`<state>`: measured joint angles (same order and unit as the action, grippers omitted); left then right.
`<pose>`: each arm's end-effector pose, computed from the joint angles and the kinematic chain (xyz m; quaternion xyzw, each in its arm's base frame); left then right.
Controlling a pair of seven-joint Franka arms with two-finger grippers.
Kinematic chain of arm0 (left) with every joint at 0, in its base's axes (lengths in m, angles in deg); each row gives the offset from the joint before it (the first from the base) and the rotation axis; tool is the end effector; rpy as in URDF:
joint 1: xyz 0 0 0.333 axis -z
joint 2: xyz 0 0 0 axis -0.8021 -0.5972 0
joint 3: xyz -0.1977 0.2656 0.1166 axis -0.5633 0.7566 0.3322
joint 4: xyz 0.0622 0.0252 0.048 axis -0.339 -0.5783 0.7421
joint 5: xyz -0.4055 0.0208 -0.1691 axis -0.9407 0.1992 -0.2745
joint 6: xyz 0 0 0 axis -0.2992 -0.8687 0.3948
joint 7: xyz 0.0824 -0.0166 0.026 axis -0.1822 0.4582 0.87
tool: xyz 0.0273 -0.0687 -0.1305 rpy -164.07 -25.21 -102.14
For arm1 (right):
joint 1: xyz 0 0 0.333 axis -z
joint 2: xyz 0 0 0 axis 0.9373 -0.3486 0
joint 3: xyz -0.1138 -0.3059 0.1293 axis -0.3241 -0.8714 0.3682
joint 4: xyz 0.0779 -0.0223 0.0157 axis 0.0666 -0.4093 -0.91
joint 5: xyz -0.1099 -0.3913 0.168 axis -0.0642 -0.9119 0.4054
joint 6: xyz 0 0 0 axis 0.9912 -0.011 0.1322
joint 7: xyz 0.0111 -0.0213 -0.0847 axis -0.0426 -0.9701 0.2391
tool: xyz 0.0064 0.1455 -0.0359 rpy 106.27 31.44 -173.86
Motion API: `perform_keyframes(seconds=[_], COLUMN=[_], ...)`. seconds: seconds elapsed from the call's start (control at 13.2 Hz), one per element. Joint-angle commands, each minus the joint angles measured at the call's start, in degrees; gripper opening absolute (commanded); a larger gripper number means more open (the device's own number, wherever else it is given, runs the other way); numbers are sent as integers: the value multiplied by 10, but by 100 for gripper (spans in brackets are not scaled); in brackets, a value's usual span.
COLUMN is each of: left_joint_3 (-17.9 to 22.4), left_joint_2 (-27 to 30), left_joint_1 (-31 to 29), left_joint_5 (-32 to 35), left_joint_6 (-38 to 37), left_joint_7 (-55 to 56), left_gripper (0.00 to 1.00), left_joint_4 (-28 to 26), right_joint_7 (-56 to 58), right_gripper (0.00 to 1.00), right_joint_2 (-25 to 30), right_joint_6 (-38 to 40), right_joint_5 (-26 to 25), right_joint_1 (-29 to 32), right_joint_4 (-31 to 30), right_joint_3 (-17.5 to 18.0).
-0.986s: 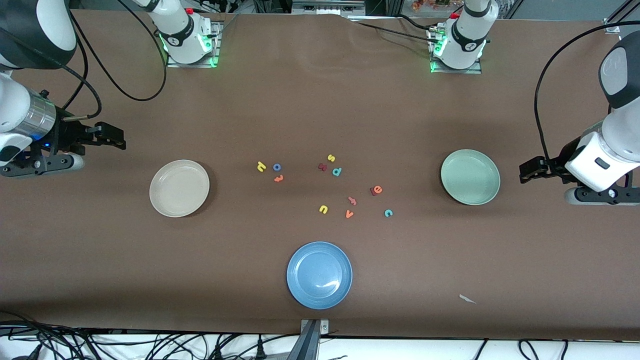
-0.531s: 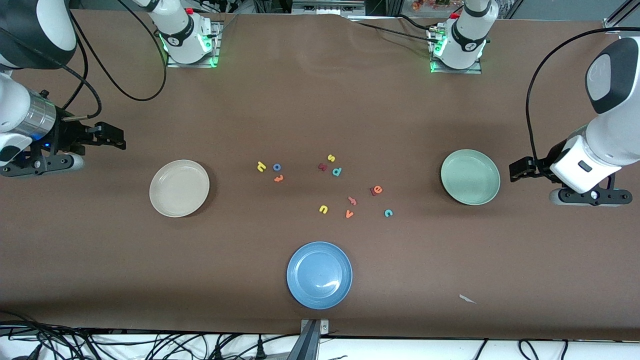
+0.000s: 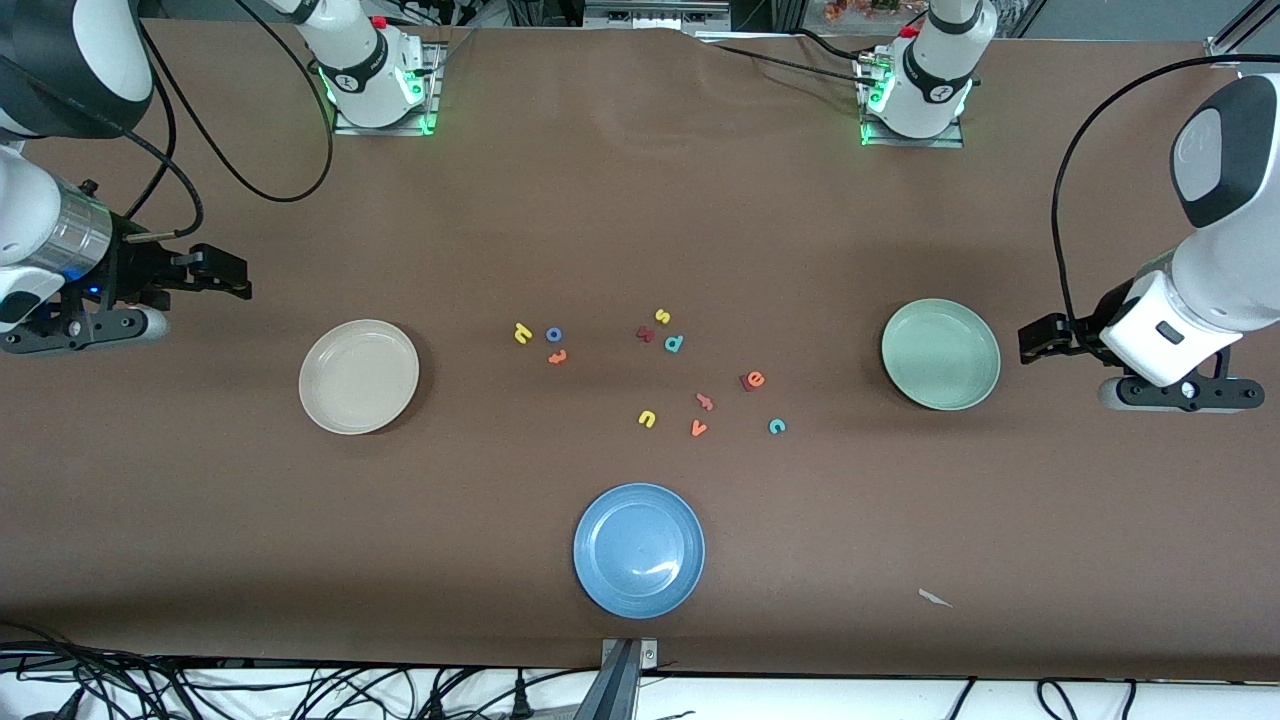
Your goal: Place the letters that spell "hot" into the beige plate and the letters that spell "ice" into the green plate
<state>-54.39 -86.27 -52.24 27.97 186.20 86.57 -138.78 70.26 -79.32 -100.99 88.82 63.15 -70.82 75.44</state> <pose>0.6931 -0.0364 0.4964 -0.9996 0.0057 0.0255 0.0103 0.6559 0.0495 0.5326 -0.9957 -0.0745 0.0539 0.0106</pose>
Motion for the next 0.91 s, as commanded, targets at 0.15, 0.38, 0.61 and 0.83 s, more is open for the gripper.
perform_keyframes(seconds=[0.15,0.38,0.61,0.83], left_joint_3=[1,1,1,1], left_joint_2=[6,6,6,6], left_joint_1=[1,1,1,1], left_joint_5=[-5,-5,-5,-6], left_joint_6=[-4,-4,-3,-4], left_joint_7=[-3,-4,-4,-4], left_gripper=[100,100,100,100], left_joint_4=[-4,-4,-4,-4], right_joint_7=[-6,-6,-7,-7], right_gripper=[100,100,100,100], right_joint_2=[2,2,2,2], right_joint_6=[5,5,6,6], right_joint_5=[7,7,7,7], right_joint_1=[-1,0,0,0], right_joint_4=[1,0,0,0], right_joint_3=[-1,-1,-2,-2])
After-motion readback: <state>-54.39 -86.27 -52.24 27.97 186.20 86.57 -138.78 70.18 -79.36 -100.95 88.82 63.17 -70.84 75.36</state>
